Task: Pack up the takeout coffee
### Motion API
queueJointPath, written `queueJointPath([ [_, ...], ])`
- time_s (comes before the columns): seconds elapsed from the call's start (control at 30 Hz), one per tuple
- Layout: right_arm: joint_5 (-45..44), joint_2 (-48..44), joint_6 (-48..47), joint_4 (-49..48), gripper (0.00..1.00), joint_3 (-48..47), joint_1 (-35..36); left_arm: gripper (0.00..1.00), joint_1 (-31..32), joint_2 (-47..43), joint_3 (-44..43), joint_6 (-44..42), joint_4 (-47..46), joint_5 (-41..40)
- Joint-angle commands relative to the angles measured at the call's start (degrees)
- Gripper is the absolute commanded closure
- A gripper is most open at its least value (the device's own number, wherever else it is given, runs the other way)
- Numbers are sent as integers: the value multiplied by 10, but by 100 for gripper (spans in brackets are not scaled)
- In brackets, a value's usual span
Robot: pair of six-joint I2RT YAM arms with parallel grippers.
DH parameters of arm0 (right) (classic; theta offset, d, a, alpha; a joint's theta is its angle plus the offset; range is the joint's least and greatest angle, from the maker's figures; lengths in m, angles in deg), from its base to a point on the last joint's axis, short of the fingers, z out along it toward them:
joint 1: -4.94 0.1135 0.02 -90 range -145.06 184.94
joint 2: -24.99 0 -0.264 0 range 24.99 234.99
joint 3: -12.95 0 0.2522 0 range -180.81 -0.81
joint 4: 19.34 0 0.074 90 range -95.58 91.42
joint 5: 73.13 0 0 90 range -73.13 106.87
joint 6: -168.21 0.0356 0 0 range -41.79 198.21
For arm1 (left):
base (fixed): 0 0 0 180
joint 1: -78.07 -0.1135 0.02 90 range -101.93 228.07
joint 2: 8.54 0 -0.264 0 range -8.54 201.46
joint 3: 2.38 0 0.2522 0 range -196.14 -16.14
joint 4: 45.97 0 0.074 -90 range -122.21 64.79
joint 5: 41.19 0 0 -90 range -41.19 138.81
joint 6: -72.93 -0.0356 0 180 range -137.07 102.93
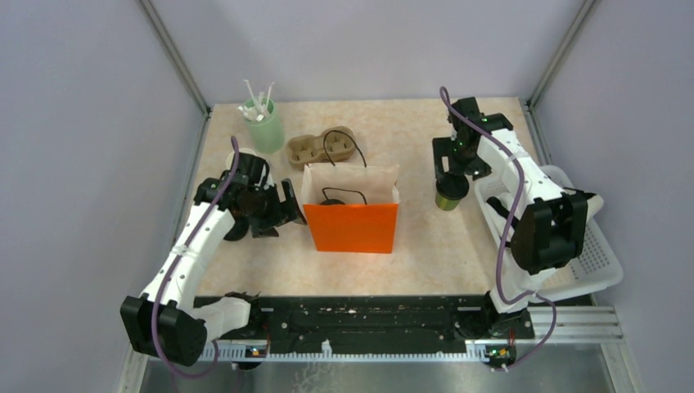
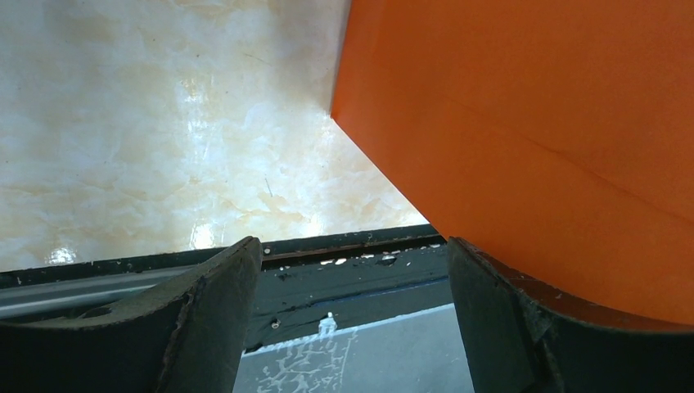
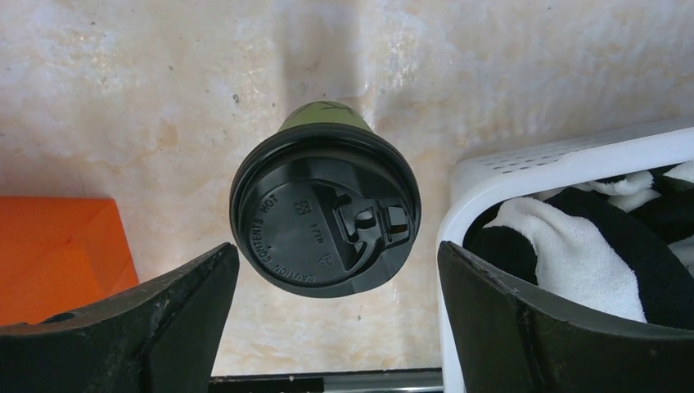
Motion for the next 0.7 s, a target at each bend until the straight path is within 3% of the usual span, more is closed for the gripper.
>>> queueJointPath([
  [0.0,13,6,-8,-15,10,7,-16,11,0,-6,-25,-2,11,7],
  [0.43,40,-2,-16,-25,12,23,-17,11,0,2,-36,-6,13,9],
  [0.67,32,2,-17,-23,17,21,-17,11,0,3,-34,-4,9,12],
])
